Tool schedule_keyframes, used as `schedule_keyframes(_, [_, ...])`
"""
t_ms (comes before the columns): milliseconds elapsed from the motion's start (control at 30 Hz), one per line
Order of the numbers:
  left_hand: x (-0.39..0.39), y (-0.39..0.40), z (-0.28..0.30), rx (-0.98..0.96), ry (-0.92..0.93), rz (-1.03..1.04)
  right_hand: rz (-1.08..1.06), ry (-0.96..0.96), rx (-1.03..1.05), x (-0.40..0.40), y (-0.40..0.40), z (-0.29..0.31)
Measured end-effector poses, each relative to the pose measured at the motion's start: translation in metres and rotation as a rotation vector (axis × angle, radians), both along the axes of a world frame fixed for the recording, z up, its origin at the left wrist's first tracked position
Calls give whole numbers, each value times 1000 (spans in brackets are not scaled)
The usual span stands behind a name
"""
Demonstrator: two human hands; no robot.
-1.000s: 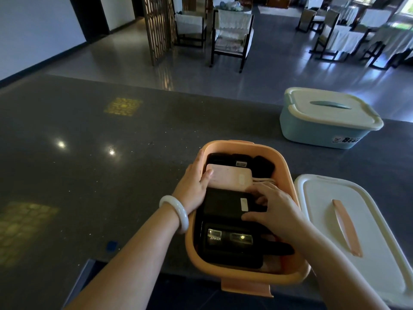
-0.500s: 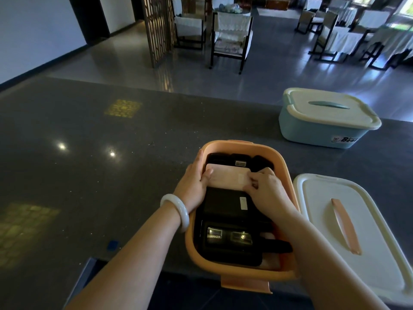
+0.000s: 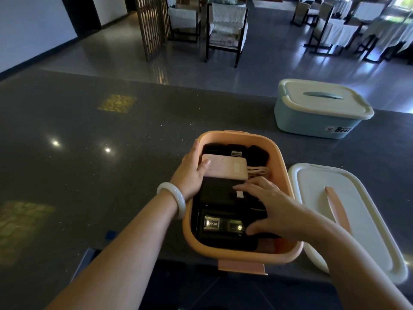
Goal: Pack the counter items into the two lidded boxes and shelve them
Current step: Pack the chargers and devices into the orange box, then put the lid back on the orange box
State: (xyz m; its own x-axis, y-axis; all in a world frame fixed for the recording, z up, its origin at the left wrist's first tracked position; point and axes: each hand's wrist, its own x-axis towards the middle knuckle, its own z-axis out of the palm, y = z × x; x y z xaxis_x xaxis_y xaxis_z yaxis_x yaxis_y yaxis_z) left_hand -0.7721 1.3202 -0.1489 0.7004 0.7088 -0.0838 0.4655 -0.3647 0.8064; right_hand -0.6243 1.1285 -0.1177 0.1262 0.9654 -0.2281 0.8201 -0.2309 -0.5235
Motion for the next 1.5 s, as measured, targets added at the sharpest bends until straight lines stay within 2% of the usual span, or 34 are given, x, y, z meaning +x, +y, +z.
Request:
schedule_keyframes(167, [0, -1, 0, 28, 29, 1, 39, -93, -3, -2, -8, -6])
schedule_keyframes(433, [0, -1, 0, 30, 59, -2, 36, -41, -49, 0, -5, -4])
schedule_keyframes(633, [1, -1, 7, 63, 113, -44, -87, -32, -28, -1, 0, 1])
schedule_keyframes(700, [3, -4, 14, 177, 216, -58, -156, -68, 29, -2, 1, 5])
schedule_keyframes(833, [7, -15, 24, 549, 473, -119, -272, -107, 117, 2, 2, 19])
schedule_keyframes(900, [9, -19, 26, 626, 522, -120, -335, -170, 139, 7, 0, 25])
schedule_keyframes(1067, [25, -37, 37, 720, 461, -181, -456, -290, 157, 32, -15, 29])
schedule_keyframes(1233, [71, -83, 54, 747, 391, -275, -521, -276, 127, 69, -49, 24])
schedule_keyframes(1500, [169, -183, 46, 753, 437, -363, -558, -285, 45, 154, -127, 2])
